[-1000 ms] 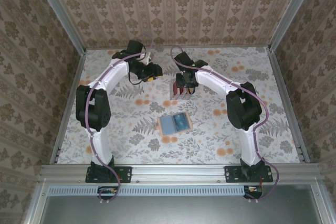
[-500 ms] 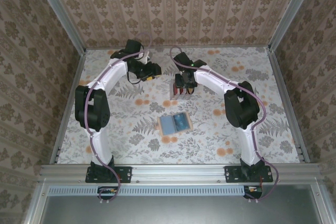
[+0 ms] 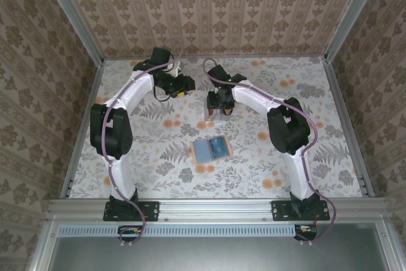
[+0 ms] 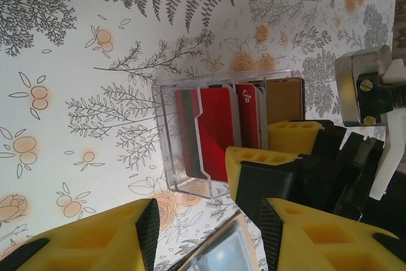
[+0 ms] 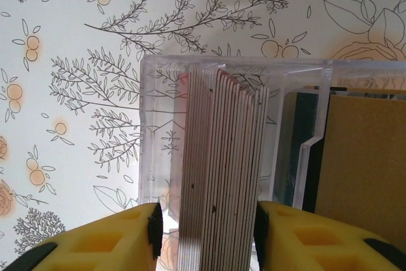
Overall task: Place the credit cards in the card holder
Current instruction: Pick up the credit card from the storage box.
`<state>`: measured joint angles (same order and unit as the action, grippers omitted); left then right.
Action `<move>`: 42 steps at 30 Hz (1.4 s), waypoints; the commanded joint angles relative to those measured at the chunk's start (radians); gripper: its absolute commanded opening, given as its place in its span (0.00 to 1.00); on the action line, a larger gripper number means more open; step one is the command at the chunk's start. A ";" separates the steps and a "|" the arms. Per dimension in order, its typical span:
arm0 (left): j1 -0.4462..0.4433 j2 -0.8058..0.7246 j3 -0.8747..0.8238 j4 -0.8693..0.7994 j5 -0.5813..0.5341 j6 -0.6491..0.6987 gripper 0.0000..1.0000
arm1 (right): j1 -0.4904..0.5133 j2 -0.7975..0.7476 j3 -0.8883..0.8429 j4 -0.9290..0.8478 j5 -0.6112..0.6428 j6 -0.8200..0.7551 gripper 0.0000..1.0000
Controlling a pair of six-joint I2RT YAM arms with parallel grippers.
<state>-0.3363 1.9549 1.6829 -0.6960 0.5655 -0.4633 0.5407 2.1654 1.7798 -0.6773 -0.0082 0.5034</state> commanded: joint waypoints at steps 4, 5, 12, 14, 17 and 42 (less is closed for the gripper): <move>0.011 -0.044 -0.002 0.009 0.019 -0.010 0.49 | 0.007 0.014 0.006 -0.008 -0.011 -0.003 0.45; 0.011 -0.045 -0.002 0.009 0.018 -0.009 0.49 | 0.007 0.006 0.002 -0.005 -0.010 -0.002 0.45; 0.010 -0.043 -0.003 0.011 0.017 -0.011 0.49 | 0.007 -0.046 -0.032 0.023 -0.017 0.000 0.45; 0.010 -0.042 -0.004 0.010 0.017 -0.012 0.49 | 0.007 -0.056 -0.039 0.029 -0.023 0.000 0.45; 0.010 -0.044 -0.004 0.012 0.017 -0.011 0.49 | 0.007 -0.062 -0.045 0.033 -0.025 0.002 0.45; 0.010 -0.047 -0.005 0.014 0.016 -0.013 0.49 | 0.007 -0.104 -0.049 0.021 -0.015 -0.001 0.45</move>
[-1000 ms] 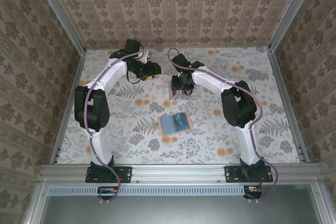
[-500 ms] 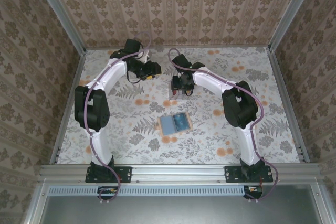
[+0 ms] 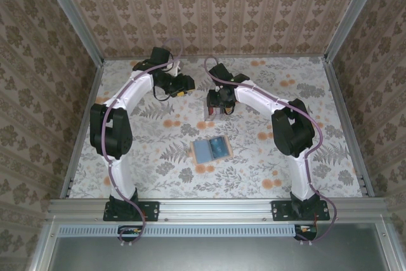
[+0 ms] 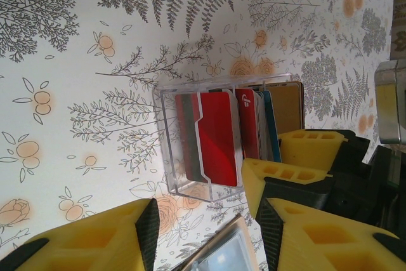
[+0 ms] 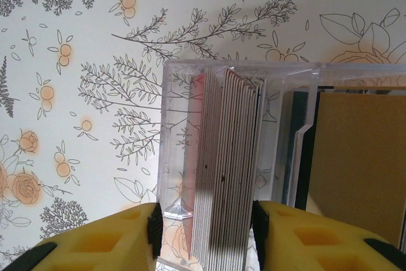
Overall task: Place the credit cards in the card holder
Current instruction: Pick up the credit card from the storage box.
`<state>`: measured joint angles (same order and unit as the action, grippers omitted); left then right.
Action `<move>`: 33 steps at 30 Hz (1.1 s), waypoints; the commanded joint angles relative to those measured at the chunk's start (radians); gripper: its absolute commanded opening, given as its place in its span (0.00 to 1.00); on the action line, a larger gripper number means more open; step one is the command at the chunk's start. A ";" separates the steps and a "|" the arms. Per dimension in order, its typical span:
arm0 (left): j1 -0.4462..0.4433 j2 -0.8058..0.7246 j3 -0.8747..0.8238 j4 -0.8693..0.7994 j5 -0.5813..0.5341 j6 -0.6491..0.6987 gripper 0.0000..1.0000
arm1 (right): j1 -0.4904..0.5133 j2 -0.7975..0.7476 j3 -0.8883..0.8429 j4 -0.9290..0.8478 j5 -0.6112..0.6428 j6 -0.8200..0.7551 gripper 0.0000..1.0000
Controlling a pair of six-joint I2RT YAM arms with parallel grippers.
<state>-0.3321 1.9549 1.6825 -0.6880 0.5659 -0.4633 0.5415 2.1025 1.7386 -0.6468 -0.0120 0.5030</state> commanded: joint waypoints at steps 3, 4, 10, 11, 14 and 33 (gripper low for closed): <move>0.005 -0.048 -0.005 0.007 0.016 -0.015 0.49 | 0.006 -0.048 -0.010 -0.012 -0.011 0.000 0.44; 0.005 -0.048 -0.005 0.006 0.017 -0.015 0.49 | 0.006 -0.053 -0.010 -0.013 -0.009 0.000 0.43; 0.005 -0.050 -0.006 0.008 0.016 -0.015 0.49 | 0.005 -0.061 -0.014 -0.018 -0.002 -0.001 0.35; 0.005 -0.050 -0.006 0.006 0.017 -0.016 0.49 | 0.003 -0.063 -0.016 -0.020 0.000 -0.001 0.33; 0.005 -0.052 -0.005 0.007 0.017 -0.015 0.49 | 0.003 -0.076 -0.026 -0.016 0.007 -0.003 0.26; 0.005 -0.049 -0.009 0.007 0.016 -0.014 0.49 | -0.018 -0.179 -0.104 -0.017 0.046 -0.020 0.11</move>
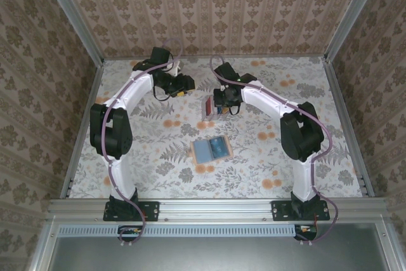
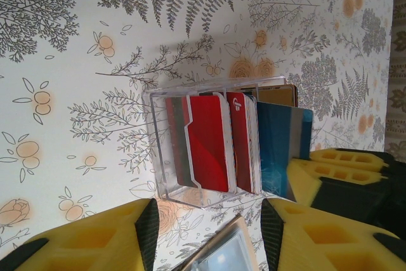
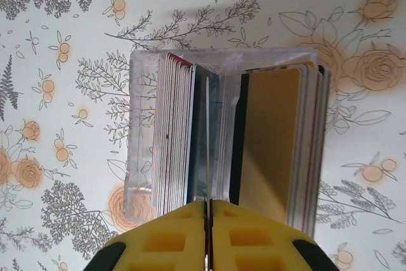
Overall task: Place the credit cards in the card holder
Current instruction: Pick up the credit card from the storage box.
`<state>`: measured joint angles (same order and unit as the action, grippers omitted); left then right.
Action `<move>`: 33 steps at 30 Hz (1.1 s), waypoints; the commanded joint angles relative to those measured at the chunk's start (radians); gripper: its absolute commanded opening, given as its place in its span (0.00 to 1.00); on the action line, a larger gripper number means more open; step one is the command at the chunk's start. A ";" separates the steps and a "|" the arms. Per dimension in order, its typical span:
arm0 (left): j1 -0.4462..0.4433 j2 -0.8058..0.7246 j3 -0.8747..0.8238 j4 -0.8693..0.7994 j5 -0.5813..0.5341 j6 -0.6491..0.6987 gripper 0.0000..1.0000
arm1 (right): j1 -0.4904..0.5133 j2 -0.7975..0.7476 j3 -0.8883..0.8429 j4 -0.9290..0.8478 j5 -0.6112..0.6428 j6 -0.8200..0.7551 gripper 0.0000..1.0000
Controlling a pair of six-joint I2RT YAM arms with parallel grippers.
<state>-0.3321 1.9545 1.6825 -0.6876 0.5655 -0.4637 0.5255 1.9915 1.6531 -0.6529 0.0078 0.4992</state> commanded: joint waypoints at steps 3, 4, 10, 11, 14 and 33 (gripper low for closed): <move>0.004 -0.046 -0.009 0.007 0.017 -0.013 0.49 | -0.004 -0.109 -0.045 -0.008 0.033 -0.027 0.11; 0.004 -0.046 -0.009 0.007 0.017 -0.013 0.49 | -0.005 -0.124 -0.057 -0.006 0.036 -0.029 0.11; 0.001 -0.039 -0.009 0.007 0.014 -0.013 0.49 | -0.009 -0.214 -0.141 0.033 0.028 -0.046 0.12; 0.000 -0.039 -0.010 0.007 0.011 -0.013 0.49 | -0.009 -0.226 -0.152 0.040 0.021 -0.049 0.12; -0.004 -0.039 -0.010 0.006 0.006 -0.012 0.49 | -0.009 -0.268 -0.192 0.071 -0.012 -0.053 0.12; -0.030 -0.038 -0.003 -0.019 -0.044 0.010 0.49 | -0.012 -0.361 -0.302 0.159 -0.358 -0.054 0.14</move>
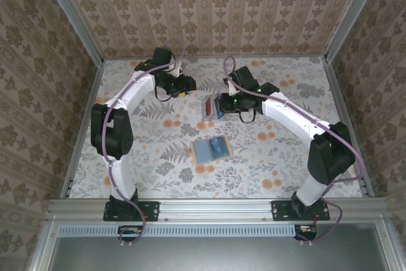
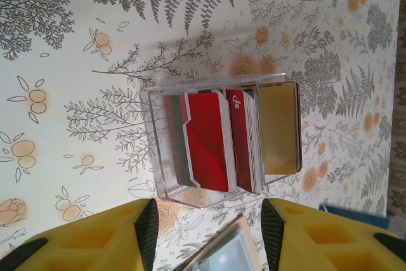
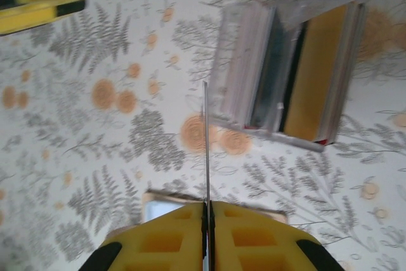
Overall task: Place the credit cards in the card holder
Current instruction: Pick up the credit card from the storage box, then insert the credit card into the card slot.
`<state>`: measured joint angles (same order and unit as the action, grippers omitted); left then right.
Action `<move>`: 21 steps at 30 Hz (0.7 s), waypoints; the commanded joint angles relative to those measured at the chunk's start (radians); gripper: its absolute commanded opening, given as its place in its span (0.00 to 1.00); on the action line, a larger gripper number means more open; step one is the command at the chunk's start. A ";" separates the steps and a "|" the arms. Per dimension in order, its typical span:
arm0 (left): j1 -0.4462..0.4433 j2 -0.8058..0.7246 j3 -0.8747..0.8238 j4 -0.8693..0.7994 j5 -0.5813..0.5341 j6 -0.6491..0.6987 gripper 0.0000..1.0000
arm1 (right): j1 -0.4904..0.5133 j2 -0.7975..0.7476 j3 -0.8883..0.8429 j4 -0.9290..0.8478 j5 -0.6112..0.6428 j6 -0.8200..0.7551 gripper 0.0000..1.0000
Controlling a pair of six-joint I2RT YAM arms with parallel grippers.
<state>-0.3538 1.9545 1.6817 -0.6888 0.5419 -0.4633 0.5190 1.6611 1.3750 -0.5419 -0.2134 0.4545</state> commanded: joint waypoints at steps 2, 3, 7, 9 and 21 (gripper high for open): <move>-0.017 -0.050 -0.004 -0.020 -0.033 0.012 0.49 | -0.004 -0.036 -0.061 0.083 -0.219 -0.008 0.14; -0.023 -0.056 -0.004 -0.023 -0.040 0.014 0.49 | -0.004 -0.037 -0.078 0.095 -0.249 -0.007 0.14; -0.048 -0.115 -0.106 0.035 -0.095 0.003 0.49 | -0.003 -0.041 -0.141 0.101 -0.354 -0.019 0.14; -0.064 -0.159 -0.212 0.107 -0.145 -0.023 0.49 | -0.003 -0.050 -0.176 0.102 -0.399 -0.032 0.14; -0.208 -0.450 -0.652 0.229 -0.260 -0.109 0.48 | -0.004 -0.084 -0.513 0.439 -0.389 0.077 0.11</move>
<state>-0.5411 1.5612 1.0725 -0.4877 0.3382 -0.5293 0.5186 1.6108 0.9123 -0.2516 -0.6094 0.4816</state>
